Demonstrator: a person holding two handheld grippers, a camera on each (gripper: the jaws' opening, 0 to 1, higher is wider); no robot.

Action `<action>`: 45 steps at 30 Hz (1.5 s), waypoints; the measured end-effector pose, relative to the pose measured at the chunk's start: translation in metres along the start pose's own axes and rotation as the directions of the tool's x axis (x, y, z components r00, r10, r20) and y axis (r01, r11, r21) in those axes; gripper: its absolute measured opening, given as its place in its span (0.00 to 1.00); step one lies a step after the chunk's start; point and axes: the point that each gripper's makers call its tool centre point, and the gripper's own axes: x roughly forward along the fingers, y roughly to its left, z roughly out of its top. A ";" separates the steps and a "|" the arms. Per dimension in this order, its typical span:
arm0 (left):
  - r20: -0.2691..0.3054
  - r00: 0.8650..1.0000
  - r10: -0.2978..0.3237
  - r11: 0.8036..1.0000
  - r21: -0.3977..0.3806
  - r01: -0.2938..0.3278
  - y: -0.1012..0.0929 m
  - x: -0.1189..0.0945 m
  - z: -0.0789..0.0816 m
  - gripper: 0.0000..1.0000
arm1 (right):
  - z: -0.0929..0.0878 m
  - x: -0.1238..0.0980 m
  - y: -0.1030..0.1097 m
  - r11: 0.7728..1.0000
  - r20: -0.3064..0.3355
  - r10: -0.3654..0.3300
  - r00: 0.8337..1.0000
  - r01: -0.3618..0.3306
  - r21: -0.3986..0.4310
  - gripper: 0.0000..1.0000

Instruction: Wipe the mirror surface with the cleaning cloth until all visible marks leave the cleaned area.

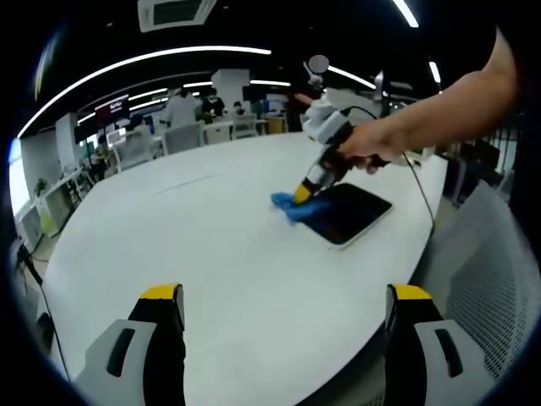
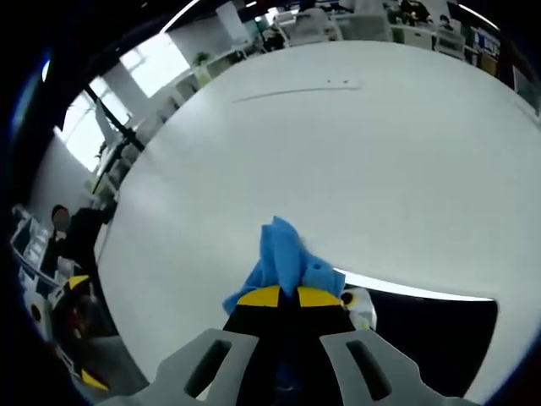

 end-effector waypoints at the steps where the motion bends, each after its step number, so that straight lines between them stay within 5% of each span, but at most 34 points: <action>1: -0.001 1.000 0.000 1.000 0.000 0.000 0.000 0.000 0.000 0.99 | 0.000 0.000 0.000 1.000 0.000 0.000 1.000 0.000 0.000 0.00; 45: 0.001 1.000 -0.009 1.000 0.005 0.009 -0.002 0.000 0.001 0.99 | -0.013 -0.025 -0.049 0.998 -0.022 -0.054 0.998 0.055 0.029 0.00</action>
